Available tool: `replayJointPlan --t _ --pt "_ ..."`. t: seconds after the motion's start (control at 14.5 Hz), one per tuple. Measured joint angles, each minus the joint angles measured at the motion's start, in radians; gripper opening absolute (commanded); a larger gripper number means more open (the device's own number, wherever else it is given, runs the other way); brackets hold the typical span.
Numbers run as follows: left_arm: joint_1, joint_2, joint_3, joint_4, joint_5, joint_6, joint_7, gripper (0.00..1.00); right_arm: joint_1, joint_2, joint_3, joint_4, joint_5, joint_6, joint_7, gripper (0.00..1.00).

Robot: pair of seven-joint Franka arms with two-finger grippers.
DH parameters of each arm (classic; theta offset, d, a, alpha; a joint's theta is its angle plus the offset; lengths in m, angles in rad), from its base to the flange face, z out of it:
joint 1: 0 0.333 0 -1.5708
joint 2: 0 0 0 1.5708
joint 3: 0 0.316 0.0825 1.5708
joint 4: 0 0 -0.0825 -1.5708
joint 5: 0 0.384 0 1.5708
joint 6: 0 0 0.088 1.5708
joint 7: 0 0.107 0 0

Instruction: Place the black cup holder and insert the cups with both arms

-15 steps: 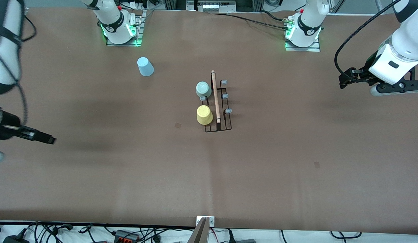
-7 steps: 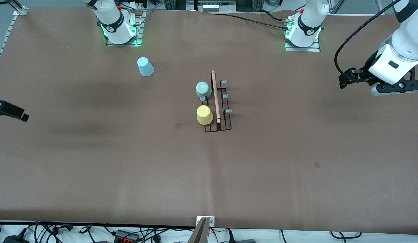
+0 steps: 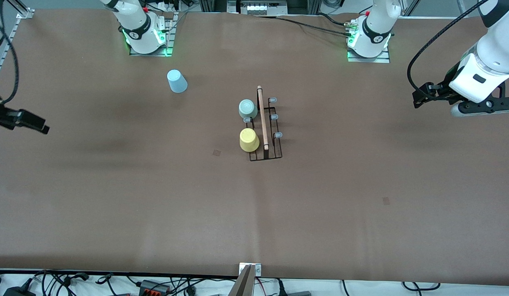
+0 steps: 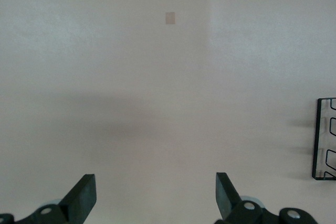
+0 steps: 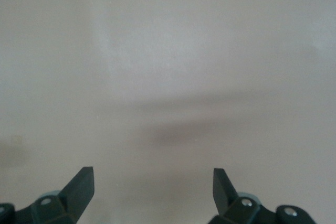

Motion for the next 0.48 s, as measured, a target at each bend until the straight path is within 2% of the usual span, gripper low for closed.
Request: replayJointPlan --t 0.14,0.48 --pt "0.000 0.000 0.000 0.000 0.000 0.000 0.000 1.00 0.000 -0.044 0.000 -0.052 0.000 0.008 -0.011 1.00" --pt "0.000 0.000 0.000 0.000 0.000 0.000 0.000 1.00 -0.009 -0.061 -0.003 -0.056 -0.002 0.007 -0.052 1.00"
